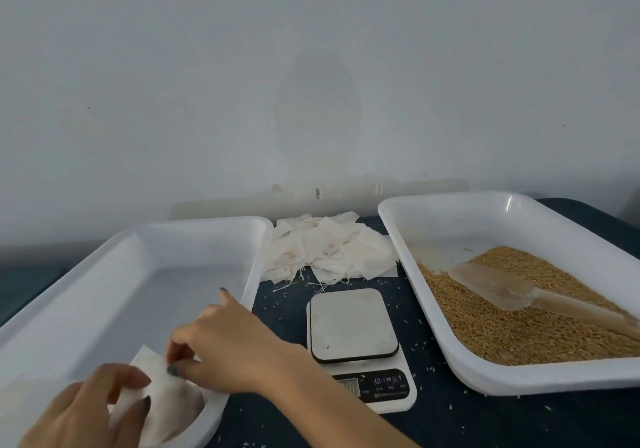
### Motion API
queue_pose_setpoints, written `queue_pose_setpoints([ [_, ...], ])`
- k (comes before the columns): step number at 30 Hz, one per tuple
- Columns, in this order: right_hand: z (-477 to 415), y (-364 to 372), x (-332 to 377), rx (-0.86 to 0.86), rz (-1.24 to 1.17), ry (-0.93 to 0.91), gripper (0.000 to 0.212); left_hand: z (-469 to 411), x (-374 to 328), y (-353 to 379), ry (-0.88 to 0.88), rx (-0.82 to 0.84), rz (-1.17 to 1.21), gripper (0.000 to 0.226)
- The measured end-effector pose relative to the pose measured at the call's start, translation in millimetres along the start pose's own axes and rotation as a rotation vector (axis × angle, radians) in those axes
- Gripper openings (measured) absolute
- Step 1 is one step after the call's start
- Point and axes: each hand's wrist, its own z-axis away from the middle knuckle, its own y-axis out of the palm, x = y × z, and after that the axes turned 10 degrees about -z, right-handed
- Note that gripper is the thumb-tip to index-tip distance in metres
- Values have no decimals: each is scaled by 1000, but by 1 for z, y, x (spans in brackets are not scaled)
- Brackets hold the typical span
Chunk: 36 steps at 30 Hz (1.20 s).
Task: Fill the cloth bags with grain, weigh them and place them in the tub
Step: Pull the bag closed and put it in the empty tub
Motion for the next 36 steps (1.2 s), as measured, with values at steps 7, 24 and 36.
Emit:
queue_pose_setpoints([
  [7, 7, -2, 0, -10, -6, -7, 24, -25, -26, -10, -92, 103, -335, 53],
  [24, 88, -52, -169, -667, -270, 870, 39, -84, -155, 147, 188, 274, 310, 23],
  [36, 69, -40, -185, -160, 5, 1018, 64, -89, -117, 186, 68, 481, 338, 58],
])
